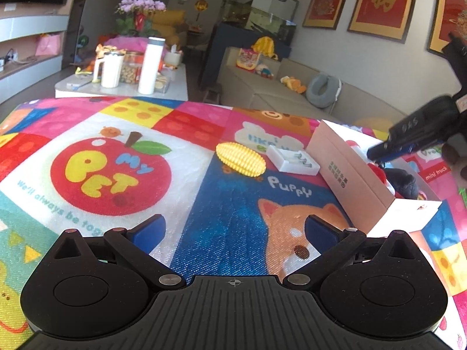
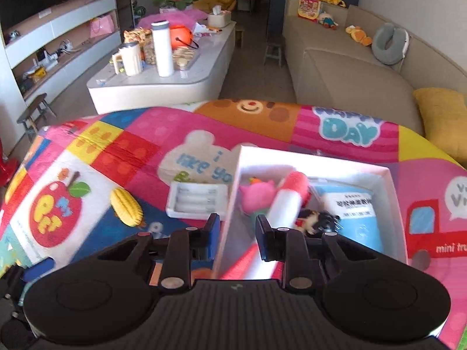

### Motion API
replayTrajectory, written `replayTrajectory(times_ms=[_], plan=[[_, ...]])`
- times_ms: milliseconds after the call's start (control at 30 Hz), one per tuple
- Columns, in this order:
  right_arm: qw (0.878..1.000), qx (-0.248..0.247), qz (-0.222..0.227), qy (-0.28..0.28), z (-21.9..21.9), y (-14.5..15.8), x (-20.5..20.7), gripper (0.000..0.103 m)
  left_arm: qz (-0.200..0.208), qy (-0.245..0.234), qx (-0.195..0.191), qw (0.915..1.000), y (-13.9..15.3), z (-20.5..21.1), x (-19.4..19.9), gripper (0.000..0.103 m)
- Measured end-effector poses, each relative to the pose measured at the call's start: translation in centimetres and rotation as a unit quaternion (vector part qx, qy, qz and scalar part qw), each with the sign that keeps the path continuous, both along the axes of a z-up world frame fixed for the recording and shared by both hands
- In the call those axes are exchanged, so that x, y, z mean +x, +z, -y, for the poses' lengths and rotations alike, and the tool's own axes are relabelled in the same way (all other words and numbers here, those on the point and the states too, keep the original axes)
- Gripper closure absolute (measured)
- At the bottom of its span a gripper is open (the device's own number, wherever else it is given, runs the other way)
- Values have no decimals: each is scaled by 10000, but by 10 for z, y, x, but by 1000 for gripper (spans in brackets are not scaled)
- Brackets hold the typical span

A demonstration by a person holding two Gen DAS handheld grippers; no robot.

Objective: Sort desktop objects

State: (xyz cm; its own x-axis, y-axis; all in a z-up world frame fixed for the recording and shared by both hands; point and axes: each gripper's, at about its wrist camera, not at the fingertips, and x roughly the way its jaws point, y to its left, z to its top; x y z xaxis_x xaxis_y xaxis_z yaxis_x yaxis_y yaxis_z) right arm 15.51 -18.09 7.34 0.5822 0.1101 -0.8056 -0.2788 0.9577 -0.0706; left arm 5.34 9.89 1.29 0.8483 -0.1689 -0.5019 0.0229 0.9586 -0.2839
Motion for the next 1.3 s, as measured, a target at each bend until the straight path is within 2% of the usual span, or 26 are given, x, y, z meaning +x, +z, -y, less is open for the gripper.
replayTrajectory(times_ms=[67, 133, 200, 267, 333, 433, 500, 600, 667, 833, 867, 900, 933, 1000, 1100, 1167, 1233, 1300], plan=[[9990, -67, -395, 173, 7, -21, 6, 75, 248, -25, -17, 9997, 3, 1, -8, 0], [9974, -488, -181, 501, 5, -29, -5, 72, 425, -108, -43, 9990, 5, 2, -12, 0], [9934, -848, -8, 774, 2, -29, -17, 70, 376, -158, 18, 9992, 5, 5, -10, 0], [9930, -904, -49, 757, 5, -27, -20, 69, 288, -163, 24, 9994, 5, 6, -6, 0], [9968, -569, 1, 561, 9, -13, -20, 69, 235, -146, -4, 9996, 4, 5, -5, 0], [9980, 200, 261, 544, 5, 16, -18, 69, 165, -138, -24, 9998, 3, 4, -3, 0], [9974, 339, 190, 599, -14, 20, -9, 70, 133, -124, -47, 9998, 2, 3, -3, 0], [9960, 466, -143, 751, -54, 5, 12, 71, 133, -114, -78, 9998, 2, 1, -3, 0], [9965, 438, -258, 666, -78, -10, 28, 71, 138, -116, -94, 9998, 1, 1, -4, 0], [9983, -48, -471, 351, -114, -55, 64, 71, 127, -57, -187, 9997, 1, -3, -4, 0], [9983, -151, -488, 296, -116, -61, 67, 72, 140, -24, -211, 9997, 2, -4, -4, 0], [9981, -175, -494, 314, -116, -65, 66, 77, 181, 51, -232, 9996, 2, -6, -6, 0], [9982, -115, -461, 377, -115, -65, 61, 85, 275, 207, -262, 9991, 3, -9, -9, 0], [9973, 25, -480, 557, -112, -59, 41, 93, 463, 573, -296, 9968, 6, -17, -13, 0], [9919, 175, -650, 1073, -105, -53, -8, 94, 490, 1080, -415, 9921, 7, -29, -14, 0], [9849, 135, -930, 1454, -96, -56, -49, 94, 393, 1098, -556, 9916, 5, -34, -11, 0], [9789, 120, -953, 1804, -82, -54, -91, 94, 404, 1033, -476, 9927, 5, -32, -10, 0], [9739, 320, -1027, 2001, -63, -48, -121, 93, 454, 935, -323, 9941, 7, -26, -10, 0]])
